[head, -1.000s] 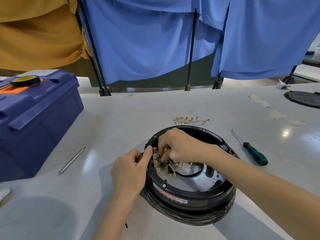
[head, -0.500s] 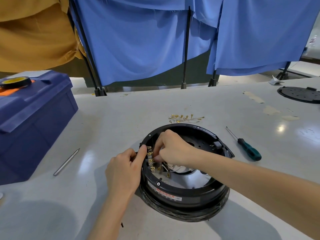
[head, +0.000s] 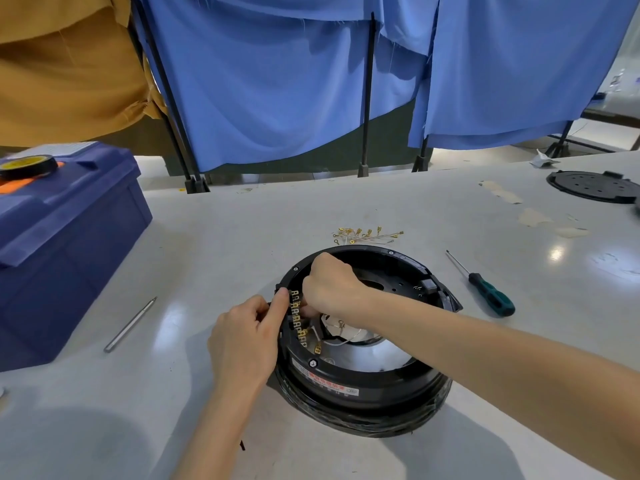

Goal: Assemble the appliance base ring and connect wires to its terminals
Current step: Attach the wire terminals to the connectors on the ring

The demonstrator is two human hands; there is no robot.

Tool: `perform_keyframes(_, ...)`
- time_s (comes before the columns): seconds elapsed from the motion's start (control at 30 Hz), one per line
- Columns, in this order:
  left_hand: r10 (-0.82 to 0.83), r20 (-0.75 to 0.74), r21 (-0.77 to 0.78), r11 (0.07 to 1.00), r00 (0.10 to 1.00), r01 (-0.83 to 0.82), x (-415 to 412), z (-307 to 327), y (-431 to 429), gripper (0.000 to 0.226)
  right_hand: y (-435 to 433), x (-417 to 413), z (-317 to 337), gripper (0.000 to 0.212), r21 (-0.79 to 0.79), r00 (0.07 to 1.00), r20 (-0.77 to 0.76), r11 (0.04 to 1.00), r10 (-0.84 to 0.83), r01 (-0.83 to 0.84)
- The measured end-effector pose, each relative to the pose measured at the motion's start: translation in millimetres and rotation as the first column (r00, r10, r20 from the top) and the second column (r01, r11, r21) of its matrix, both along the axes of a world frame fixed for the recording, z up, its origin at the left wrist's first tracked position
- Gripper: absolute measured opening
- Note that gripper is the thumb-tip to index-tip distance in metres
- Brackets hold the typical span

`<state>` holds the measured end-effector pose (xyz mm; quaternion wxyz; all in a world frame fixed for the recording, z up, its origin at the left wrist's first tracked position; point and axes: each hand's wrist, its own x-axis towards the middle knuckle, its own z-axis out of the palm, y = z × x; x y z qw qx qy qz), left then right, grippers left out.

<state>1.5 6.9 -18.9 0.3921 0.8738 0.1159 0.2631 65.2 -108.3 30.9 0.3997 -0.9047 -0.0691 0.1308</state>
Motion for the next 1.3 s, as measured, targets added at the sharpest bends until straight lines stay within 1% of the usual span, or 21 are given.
perform_keyframes(0.17, 0.005, -0.007, -0.007, 1.0, 1.0, -0.005, 0, 1, 0, 0.061, 1, 5, 6, 0.019, 0.003, 0.997, -0.075, 1.0, 0.019, -0.019)
perform_keyframes(0.3, -0.004, 0.001, -0.006, 1.0, 1.0, 0.004, -1, 0, 1, 0.06, -1, 2, 6, 0.028, 0.02, 0.997, -0.072, 1.0, 0.004, -0.003)
perform_keyframes(0.37, -0.009, 0.004, -0.01, 1.0, 1.0, 0.009, 0, -1, 1, 0.061, 0, 2, 5, 0.029, 0.042, 0.997, -0.075, 0.999, -0.002, 0.005)
perform_keyframes(0.47, -0.007, 0.001, -0.018, 1.0, 1.0, 0.007, 0, 0, 0, 0.055, -1, 3, 3, 0.03, 0.068, 0.997, -0.074, 0.998, -0.002, 0.007)
perform_keyframes(0.5, -0.009, 0.001, -0.018, 1.0, 1.0, 0.009, 0, 0, 0, 0.056, -1, 2, 3, 0.031, 0.063, 0.997, -0.072, 0.998, 0.007, -0.002)
perform_keyframes(0.63, -0.008, 0.007, -0.007, 1.0, 1.0, 0.008, -1, 0, 0, 0.062, -1, 0, 1, 0.025, 0.047, 0.996, -0.087, 0.999, 0.001, 0.003)
perform_keyframes(0.77, -0.001, -0.004, -0.004, 1.0, 1.0, 0.001, -2, 1, -1, 0.059, 1, -2, 3, 0.017, 0.07, 0.995, -0.096, 0.997, -0.027, 0.034)
perform_keyframes(0.9, 0.012, -0.009, -0.011, 1.0, 1.0, -0.012, -2, 1, -2, 0.057, 2, -3, 6, 0.017, 0.055, 0.994, -0.107, 0.998, -0.038, 0.044)
perform_keyframes(1.0, 0.02, -0.008, -0.011, 1.0, 1.0, -0.02, -2, 1, -3, 0.057, 4, -7, 8, 0.015, 0.051, 0.991, -0.112, 0.995, -0.079, 0.085)
perform_keyframes(1.07, 0.028, -0.014, 0.004, 1.0, 1.0, -0.028, -2, 0, -4, 0.057, 4, -9, 11, 0.004, 0.059, 0.985, -0.139, 0.992, -0.104, 0.113)
perform_keyframes(1.13, 0.033, -0.021, 0.03, 0.999, 0.999, -0.032, -1, 0, -3, 0.056, 3, -9, 12, 0.018, 0.046, 0.984, -0.144, 0.992, -0.106, 0.113)
perform_keyframes(1.17, 0.034, -0.025, 0.039, 0.999, 0.999, -0.033, -1, 0, -3, 0.056, 3, -10, 11, 0.016, 0.041, 0.983, -0.141, 0.992, -0.116, 0.123)
perform_keyframes(1.23, 0.042, -0.037, 0.047, 0.998, 0.998, -0.041, 0, 0, -3, 0.06, 4, -9, 10, 0.002, 0.002, 0.982, -0.137, 0.992, -0.127, 0.128)
perform_keyframes(1.3, 0.051, -0.042, 0.051, 0.998, 0.998, -0.049, 1, -1, -2, 0.063, 3, -5, 10, 0.007, -0.024, 0.986, -0.14, 0.996, -0.087, 0.085)
